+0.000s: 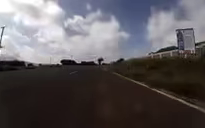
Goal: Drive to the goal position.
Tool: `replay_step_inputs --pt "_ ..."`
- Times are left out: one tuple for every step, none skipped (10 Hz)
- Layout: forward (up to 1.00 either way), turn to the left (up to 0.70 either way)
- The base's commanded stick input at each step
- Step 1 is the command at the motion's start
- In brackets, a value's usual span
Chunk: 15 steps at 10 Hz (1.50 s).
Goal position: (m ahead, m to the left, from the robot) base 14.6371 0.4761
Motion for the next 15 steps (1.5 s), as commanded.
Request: replay_step_inputs --pt "1.00 0.00" --pt "1.00 0.00" --pt "1.00 0.00" --pt "1.00 0.00" --pt "1.00 0.00" --pt "1.00 0.00" --pt "1.00 0.00" --pt "1.00 0.00" --pt "1.00 0.00" --pt "1.00 0.00" --pt "1.00 0.00" --pt "1.00 0.00" --pt "1.00 0.00" --pt "1.00 0.00" --pt "1.00 0.00"
